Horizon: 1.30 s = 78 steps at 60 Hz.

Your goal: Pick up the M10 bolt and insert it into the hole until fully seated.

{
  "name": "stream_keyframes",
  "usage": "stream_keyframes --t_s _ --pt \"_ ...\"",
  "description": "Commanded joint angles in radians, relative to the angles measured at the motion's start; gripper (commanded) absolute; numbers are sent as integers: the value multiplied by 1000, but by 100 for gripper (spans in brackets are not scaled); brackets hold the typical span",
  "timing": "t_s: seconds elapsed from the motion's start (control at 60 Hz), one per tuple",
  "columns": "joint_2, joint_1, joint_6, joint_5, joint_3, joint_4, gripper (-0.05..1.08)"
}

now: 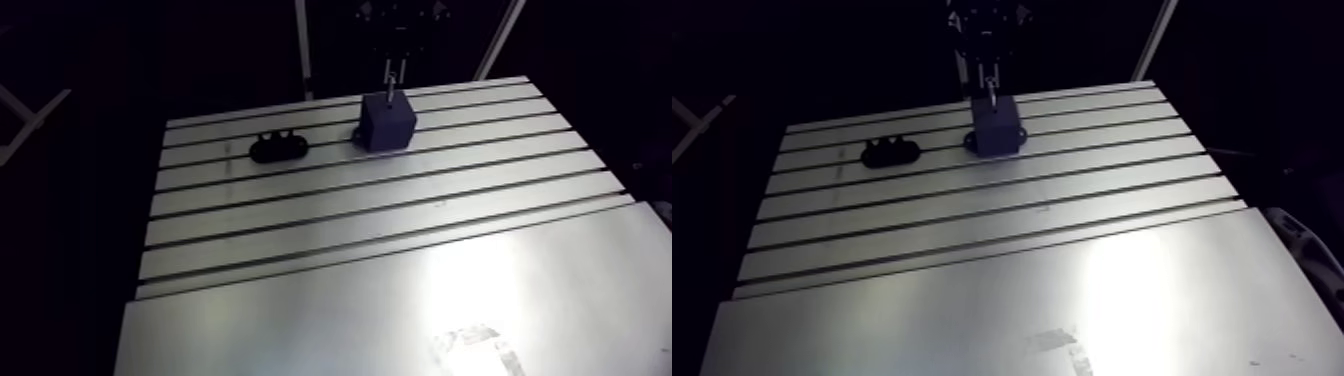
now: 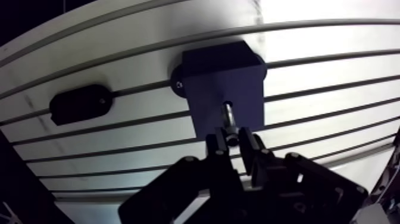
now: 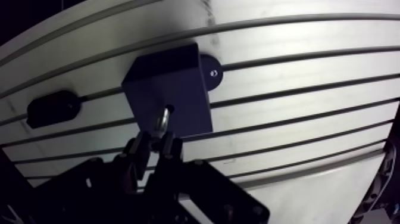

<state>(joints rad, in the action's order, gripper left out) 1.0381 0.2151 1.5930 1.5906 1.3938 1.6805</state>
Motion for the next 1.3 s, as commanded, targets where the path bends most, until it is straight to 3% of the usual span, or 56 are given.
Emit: stream_keyframes --t_s 0.017,1.3 --pt "0 1 1 -1 -2 5 107" --pt "-4 4 2 5 15 1 107"
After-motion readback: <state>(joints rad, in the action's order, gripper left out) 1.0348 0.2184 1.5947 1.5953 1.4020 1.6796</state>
